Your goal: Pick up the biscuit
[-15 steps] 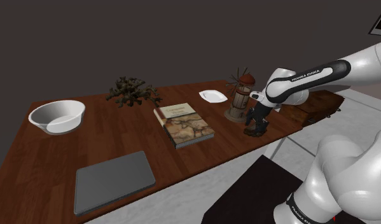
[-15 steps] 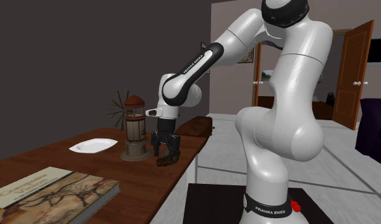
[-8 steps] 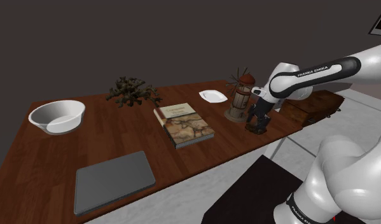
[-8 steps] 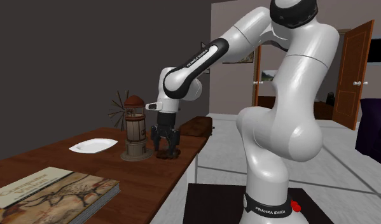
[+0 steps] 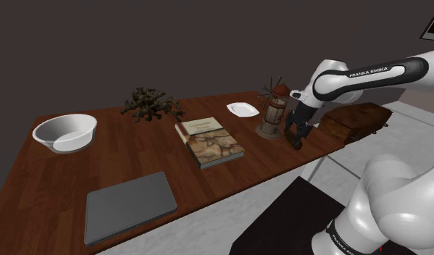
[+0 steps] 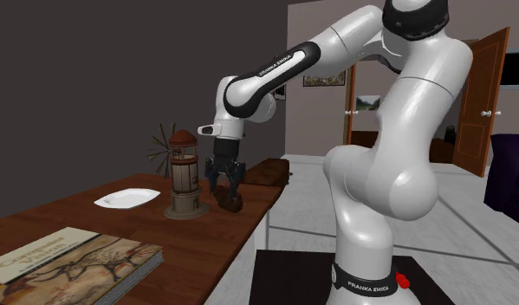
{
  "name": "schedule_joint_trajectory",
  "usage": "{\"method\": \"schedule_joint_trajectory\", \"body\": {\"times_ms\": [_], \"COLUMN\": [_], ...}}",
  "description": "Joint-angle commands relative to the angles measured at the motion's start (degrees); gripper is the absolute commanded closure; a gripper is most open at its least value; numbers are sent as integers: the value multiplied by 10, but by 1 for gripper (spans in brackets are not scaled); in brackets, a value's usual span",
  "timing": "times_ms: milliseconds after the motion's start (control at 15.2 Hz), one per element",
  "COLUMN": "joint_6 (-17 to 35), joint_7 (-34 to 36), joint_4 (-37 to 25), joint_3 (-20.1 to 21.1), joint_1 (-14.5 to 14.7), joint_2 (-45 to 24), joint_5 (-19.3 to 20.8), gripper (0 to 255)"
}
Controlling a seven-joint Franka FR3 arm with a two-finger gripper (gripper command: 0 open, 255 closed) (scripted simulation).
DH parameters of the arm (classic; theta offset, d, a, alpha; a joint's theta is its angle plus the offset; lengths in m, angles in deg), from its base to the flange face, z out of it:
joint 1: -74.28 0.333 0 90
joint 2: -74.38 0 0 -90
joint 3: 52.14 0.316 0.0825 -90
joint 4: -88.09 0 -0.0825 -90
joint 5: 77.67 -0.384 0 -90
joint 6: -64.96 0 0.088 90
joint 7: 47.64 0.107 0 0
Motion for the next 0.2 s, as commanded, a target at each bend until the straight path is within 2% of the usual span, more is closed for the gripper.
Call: {"method": "schedule_joint_trajectory", "body": {"times_ms": [0,132], "joint_6": [-18,-19], "joint_7": [5,5], "joint_4": [-9,-9], "joint_3": [10,11], "joint_1": [-4,-4], "joint_2": [9,10], "joint_5": [0,0], "gripper": [255,255]}}
